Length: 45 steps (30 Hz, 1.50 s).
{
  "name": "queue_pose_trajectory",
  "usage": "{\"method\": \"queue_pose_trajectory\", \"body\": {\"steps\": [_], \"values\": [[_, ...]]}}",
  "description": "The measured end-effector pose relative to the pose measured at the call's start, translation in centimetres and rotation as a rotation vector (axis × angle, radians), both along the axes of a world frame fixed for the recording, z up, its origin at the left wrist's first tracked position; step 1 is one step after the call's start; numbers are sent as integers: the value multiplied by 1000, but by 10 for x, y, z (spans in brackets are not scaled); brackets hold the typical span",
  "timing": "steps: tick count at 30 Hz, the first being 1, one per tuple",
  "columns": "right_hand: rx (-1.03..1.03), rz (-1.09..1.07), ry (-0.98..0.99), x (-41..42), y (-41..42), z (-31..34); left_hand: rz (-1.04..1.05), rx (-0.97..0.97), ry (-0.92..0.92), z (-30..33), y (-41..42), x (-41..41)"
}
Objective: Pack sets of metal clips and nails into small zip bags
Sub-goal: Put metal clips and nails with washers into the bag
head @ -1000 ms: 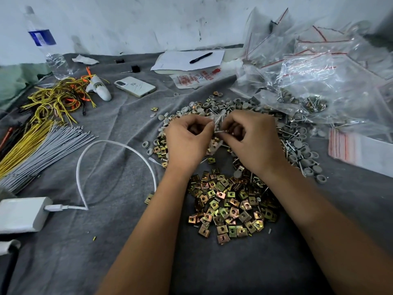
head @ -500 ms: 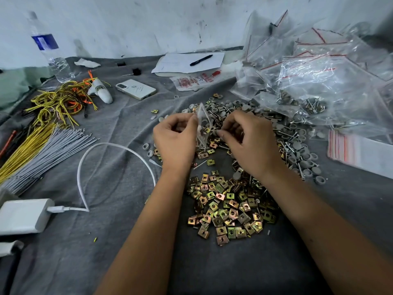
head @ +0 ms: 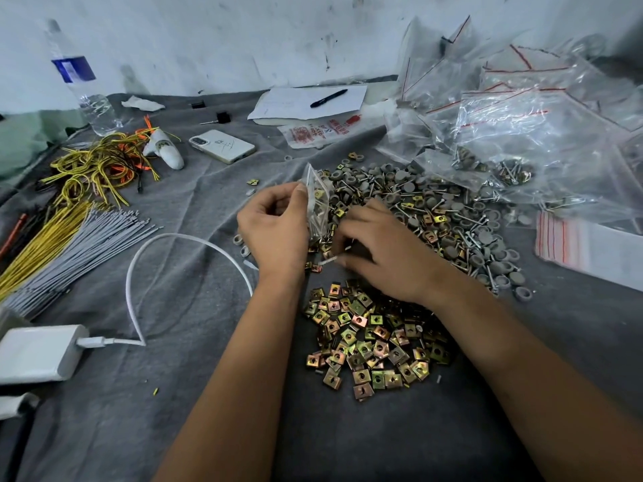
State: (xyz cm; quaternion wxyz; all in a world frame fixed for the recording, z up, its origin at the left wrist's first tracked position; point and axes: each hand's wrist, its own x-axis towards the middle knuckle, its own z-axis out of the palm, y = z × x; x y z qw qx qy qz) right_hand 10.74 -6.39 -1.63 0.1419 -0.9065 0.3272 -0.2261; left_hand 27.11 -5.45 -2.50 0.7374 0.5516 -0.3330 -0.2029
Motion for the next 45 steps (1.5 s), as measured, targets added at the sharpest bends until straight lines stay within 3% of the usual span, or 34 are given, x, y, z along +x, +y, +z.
{"method": "queue_pose_trajectory", "body": {"steps": [5, 11, 18, 23, 30, 32, 36, 38, 45], "values": [[-111, -163, -442, -6, -1, 9, -28, 9, -41, 0, 1, -1], [-211, -238, -485, -9, -6, 10, -184, 61, -222, 3, 4, -12], [-262, -266, -590, -10, -5, 13, -270, 101, -280, 3, 6, -17], [-236, -239, -462, -9, -6, 9, -276, 97, -283, 3, 6, -17], [-157, -312, -525, -16, -9, 13, -253, 121, -242, 3, 5, -16], [-157, -279, -422, -23, -12, 14, -254, 127, -234, 3, 5, -16], [-47, -229, 27, -41, -22, 14, -239, 130, -213, 3, 5, -16], [48, -196, 141, -45, -26, 14, -226, 130, -201, 3, 5, -16], [117, -137, 64, -42, -27, 12, -226, 143, -220, 1, 3, -15]]}}
